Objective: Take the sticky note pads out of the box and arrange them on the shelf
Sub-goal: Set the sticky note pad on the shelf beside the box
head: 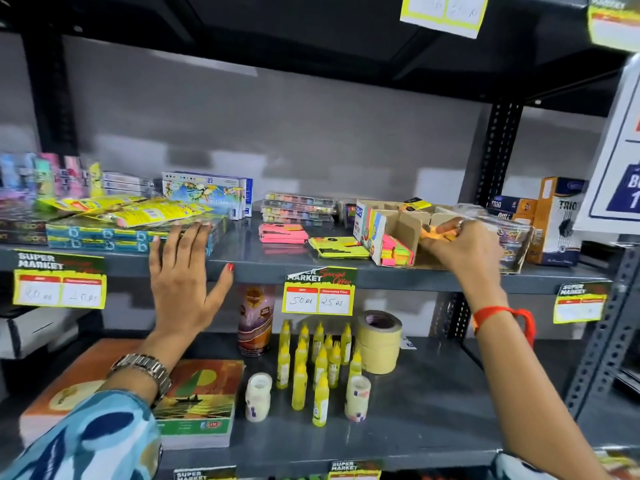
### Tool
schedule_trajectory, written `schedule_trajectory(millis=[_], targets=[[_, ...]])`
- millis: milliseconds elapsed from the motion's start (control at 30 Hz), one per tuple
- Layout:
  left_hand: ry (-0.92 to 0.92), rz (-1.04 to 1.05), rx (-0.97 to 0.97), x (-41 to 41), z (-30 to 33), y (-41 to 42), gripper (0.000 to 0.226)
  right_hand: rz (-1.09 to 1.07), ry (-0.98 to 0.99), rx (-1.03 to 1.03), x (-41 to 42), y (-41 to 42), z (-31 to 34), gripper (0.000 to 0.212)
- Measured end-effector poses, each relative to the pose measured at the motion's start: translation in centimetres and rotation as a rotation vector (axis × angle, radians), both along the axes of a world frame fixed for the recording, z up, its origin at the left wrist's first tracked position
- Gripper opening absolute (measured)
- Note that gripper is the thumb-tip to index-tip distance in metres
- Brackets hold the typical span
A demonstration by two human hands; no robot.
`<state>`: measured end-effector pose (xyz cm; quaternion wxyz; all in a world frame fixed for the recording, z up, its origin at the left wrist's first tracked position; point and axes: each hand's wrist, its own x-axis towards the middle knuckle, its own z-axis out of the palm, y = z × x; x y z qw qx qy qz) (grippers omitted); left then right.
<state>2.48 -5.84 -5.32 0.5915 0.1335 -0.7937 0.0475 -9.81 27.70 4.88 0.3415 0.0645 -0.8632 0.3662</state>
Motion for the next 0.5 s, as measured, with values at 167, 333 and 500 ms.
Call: schedule_trajectory(millis=[167, 333, 500], targets=[[0.000, 0.007, -0.003, 0.1, 0.0, -0.1, 0.066, 0.011, -0.048, 0.074, -1.4, -0.5, -2.1, 0.043], [0.003, 0.009, -0.002, 0.0, -0.1, 0.0, 0.066, 0.061, -0.047, 0.062, -1.9, -0.7, -2.4, 0.067], [0.013, 0.009, -0.003, 0.0, 0.0, 0.0, 0.065, 0.032, 0.031, 0.056, -0.9, -1.8, -2.1, 0.075]])
